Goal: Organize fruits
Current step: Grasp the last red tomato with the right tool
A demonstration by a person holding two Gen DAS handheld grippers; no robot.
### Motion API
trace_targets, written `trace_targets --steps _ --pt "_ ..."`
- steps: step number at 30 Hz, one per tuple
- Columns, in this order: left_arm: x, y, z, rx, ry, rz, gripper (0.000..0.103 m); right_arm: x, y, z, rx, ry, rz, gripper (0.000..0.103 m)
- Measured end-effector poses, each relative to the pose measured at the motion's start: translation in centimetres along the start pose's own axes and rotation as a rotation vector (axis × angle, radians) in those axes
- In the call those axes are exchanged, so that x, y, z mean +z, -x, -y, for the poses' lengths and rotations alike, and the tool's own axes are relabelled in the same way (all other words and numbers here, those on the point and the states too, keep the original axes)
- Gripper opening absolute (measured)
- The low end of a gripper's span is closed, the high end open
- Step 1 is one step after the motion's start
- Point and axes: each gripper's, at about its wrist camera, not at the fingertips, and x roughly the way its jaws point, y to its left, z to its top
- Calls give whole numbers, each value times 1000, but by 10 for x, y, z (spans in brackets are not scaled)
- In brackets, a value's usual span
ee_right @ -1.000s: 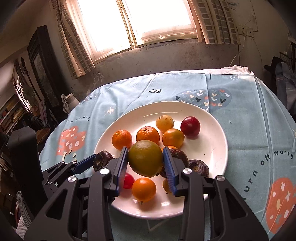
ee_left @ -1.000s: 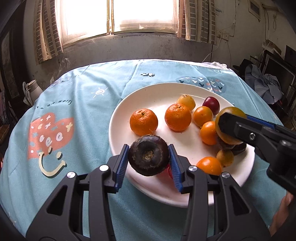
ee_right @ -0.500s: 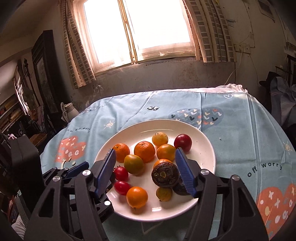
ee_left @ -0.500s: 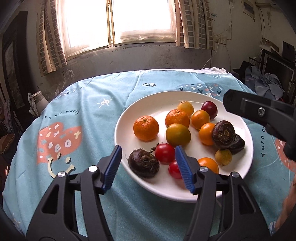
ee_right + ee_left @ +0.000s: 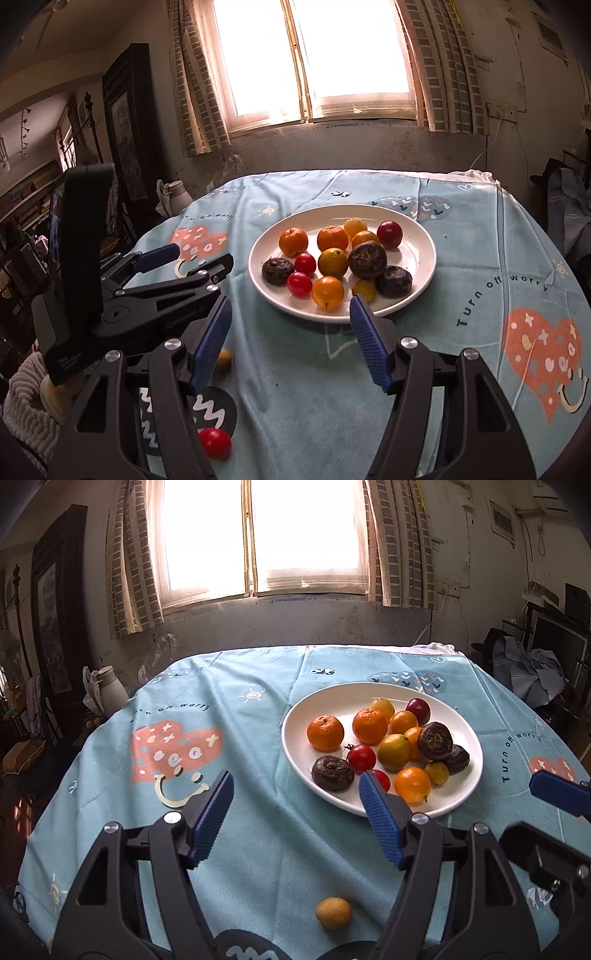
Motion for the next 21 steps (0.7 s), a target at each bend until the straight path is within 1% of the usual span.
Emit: trace_targets --steps 4,6,9,10,13,15,16,18,21 --pt "-14 12 -10 37 3 -9 74 -27 6 -24 58 68 -52 67" --pt "-18 17 -20 61 19 -17 82 -37 6 -34 85 94 -81 67" --pt "-24 29 -42 96 76 -17 91 -47 0 -44 93 132 -121 67" --pt "-27 33 -50 99 98 -20 93 -49 -2 -47 97 143 -132 67" --pt "-39 44 -69 87 155 -38 98 -54 -5 -53 111 163 -163 67" --pt "-48 47 -75 54 179 -57 99 -58 -8 -57 124 173 -193 67" --pt "-51 46 -75 42 181 -73 99 -61 -10 -59 130 179 -212 67" --pt "-53 42 -72 46 168 -95 99 -67 -14 -64 138 200 -248 67" --pt "-54 40 -70 66 155 -104 99 -67 -13 -61 137 188 -249 67"
